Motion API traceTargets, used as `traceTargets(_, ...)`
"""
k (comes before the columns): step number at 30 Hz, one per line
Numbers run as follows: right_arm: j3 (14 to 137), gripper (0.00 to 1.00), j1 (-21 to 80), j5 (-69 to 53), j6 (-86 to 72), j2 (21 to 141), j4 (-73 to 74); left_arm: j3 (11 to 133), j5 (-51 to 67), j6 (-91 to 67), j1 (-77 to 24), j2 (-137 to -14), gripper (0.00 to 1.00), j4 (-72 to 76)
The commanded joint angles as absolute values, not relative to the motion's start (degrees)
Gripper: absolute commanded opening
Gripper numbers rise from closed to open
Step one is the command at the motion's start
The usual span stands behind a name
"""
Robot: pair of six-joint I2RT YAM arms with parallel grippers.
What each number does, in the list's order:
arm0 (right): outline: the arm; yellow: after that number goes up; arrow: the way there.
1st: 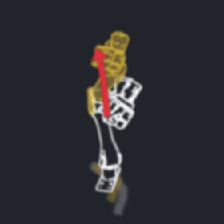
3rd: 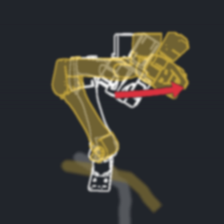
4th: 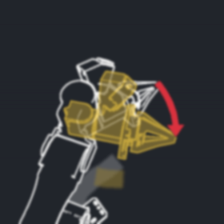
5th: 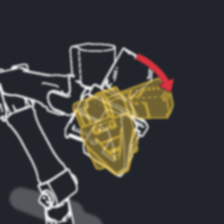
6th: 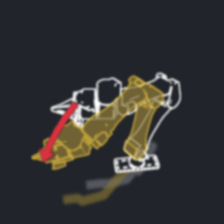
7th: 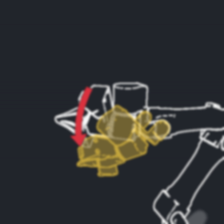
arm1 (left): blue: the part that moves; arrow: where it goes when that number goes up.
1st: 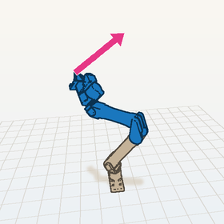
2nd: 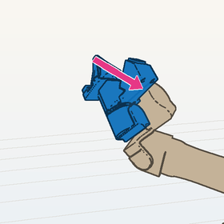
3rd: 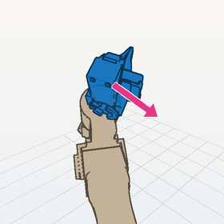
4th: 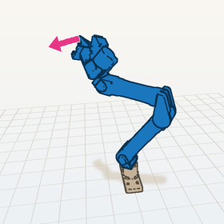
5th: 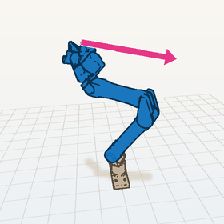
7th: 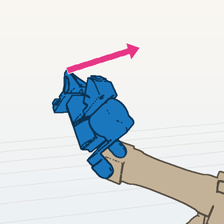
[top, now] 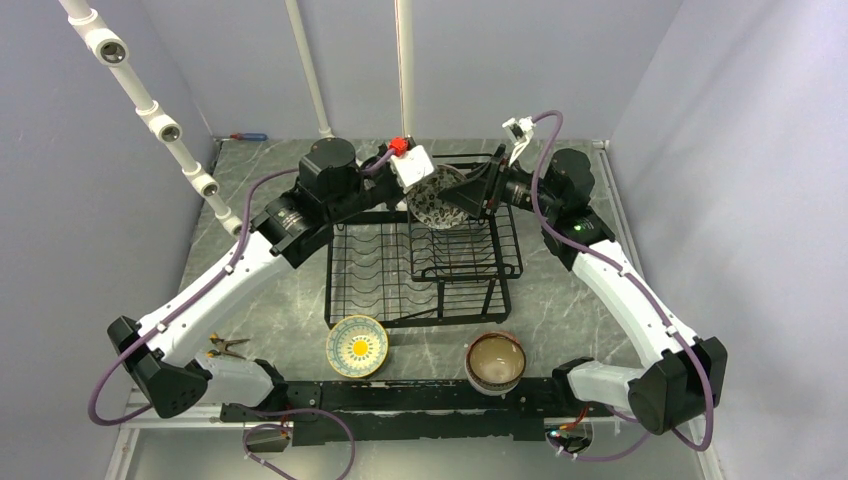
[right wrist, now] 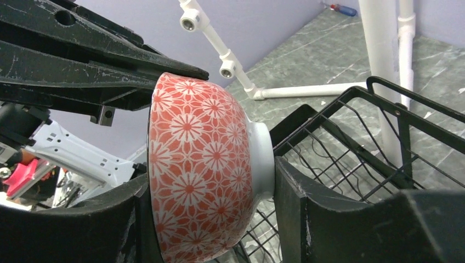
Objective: Load the bowls into the dish rack
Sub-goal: Place the bowl in the dish rack.
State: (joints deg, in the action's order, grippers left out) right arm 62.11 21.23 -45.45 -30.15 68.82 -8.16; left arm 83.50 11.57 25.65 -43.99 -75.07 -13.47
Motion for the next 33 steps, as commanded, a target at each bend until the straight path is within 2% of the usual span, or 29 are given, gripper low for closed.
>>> traceTargets(1,65.0,0.33,21.7,-44.6,-28.1,68.1,-7.2,86.2,12.4,25.7,-44.3,-75.7,0.03,-7.5)
traceTargets(4,64.7,0.11,21.7,-42.5,-26.7,67.7,-6.4,85.7,12.7,25.4,-44.3,-75.8,0.03,-6.9)
traceTargets(7,64.0,0.01,21.7,-39.5,-25.7,67.1,-6.1,85.5,13.3,25.2,-44.4,-75.8,0.04,-6.8)
traceTargets(9,63.4,0.00,21.7,-36.6,-25.3,66.5,-6.0,85.0,13.9,24.9,-44.4,-75.4,0.14,-6.8)
traceTargets(14,61.7,0.00,21.7,-31.7,-24.5,65.0,-6.5,81.6,16.4,21.5,-44.4,-73.0,0.56,-4.3)
traceTargets(16,61.4,0.00,21.7,-29.8,-23.9,64.6,-6.0,80.5,17.0,20.1,-44.4,-72.3,0.65,-4.1)
traceTargets(25,62.6,0.00,21.6,-22.4,-19.3,66.3,-0.6,78.3,15.0,15.2,-44.3,-72.0,0.80,-9.1)
traceTargets(30,62.4,0.00,21.6,-21.5,-18.0,66.4,-0.8,76.2,10.3,7.6,-44.2,-70.1,0.94,-7.9)
traceTargets(33,62.3,0.00,21.6,-22.0,-17.8,66.4,-1.1,77.1,9.3,2.2,-43.8,-69.7,0.94,-10.4)
